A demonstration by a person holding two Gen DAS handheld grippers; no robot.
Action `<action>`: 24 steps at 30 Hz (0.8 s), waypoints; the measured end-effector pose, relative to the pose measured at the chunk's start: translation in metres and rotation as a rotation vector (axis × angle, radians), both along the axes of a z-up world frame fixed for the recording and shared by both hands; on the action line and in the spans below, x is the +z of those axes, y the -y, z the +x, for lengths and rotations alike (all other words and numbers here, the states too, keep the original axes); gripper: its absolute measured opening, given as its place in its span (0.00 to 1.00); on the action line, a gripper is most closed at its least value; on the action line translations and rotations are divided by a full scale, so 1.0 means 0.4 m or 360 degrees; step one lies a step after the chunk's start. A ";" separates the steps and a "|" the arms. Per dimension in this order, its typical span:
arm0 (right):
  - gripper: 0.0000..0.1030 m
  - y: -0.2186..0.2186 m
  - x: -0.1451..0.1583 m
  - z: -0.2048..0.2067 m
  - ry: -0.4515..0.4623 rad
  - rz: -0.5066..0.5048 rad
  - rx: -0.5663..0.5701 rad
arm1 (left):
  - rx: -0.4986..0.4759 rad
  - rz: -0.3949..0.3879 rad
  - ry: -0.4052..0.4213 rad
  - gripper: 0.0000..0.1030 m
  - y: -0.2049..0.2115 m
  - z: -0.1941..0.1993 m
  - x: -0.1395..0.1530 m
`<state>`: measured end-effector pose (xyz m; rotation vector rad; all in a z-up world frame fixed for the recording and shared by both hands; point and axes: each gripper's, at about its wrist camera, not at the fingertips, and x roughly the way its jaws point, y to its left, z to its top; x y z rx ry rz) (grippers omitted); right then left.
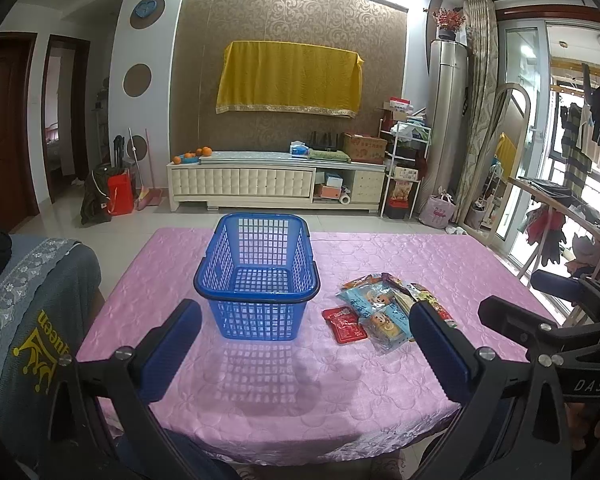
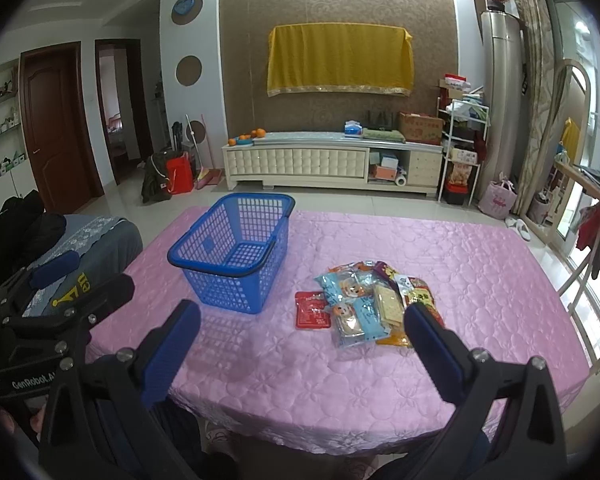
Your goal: Organize snacks
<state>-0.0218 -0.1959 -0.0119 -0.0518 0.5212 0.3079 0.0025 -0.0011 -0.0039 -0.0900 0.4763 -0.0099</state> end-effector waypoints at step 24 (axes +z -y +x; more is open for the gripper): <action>1.00 0.029 0.021 0.011 -0.0020 0.0004 -0.0012 | -0.0064 0.0001 -0.0006 1.00 0.023 0.025 0.029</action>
